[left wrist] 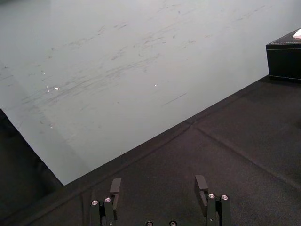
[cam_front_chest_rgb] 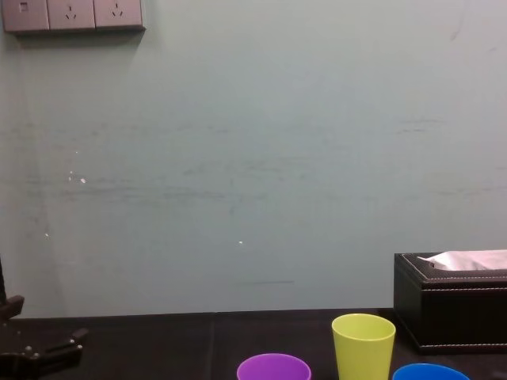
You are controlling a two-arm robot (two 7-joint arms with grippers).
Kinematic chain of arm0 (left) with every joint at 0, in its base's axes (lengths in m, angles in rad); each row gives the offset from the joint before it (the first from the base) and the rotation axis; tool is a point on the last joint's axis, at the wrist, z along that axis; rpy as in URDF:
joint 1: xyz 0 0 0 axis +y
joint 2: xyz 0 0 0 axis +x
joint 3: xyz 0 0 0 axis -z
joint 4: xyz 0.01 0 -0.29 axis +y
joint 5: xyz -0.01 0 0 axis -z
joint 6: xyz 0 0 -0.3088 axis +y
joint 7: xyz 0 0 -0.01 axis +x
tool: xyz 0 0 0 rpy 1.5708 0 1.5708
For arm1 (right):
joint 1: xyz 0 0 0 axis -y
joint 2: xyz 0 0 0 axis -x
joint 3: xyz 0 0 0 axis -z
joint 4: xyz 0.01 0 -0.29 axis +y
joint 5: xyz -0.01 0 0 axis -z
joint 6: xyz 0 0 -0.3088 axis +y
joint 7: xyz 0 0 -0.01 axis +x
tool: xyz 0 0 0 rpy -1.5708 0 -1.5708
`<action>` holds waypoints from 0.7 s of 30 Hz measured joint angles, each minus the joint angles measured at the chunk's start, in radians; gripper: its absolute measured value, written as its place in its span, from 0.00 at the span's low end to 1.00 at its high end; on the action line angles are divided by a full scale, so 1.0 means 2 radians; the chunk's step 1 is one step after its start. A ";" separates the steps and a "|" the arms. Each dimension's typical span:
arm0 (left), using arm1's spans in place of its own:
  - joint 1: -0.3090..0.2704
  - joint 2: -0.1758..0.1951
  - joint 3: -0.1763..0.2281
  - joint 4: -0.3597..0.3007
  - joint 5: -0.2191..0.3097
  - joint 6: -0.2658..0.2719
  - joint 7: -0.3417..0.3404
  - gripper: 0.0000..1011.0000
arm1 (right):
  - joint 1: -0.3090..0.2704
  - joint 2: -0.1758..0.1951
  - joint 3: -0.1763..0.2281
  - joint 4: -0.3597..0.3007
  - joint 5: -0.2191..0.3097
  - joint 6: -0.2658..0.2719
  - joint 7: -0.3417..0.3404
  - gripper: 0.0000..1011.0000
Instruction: Stack the three plastic cups sequentially using one hand.
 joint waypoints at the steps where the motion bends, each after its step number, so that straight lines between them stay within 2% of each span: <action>1: 0.000 0.000 0.000 0.000 0.000 0.000 0.000 0.99 | -0.004 0.002 0.002 -0.007 0.003 0.009 0.001 0.99; 3: 0.000 0.000 0.000 0.000 0.000 0.000 0.000 0.99 | -0.017 0.009 0.006 -0.026 0.008 0.031 0.004 0.99; 9: 0.000 0.000 0.000 0.000 0.000 0.000 0.000 0.99 | -0.044 0.014 0.020 -0.057 0.021 0.062 0.009 0.99; 21: 0.000 0.000 0.000 0.000 0.000 0.000 0.000 0.99 | -0.051 -0.007 0.020 -0.071 0.022 0.080 0.020 0.99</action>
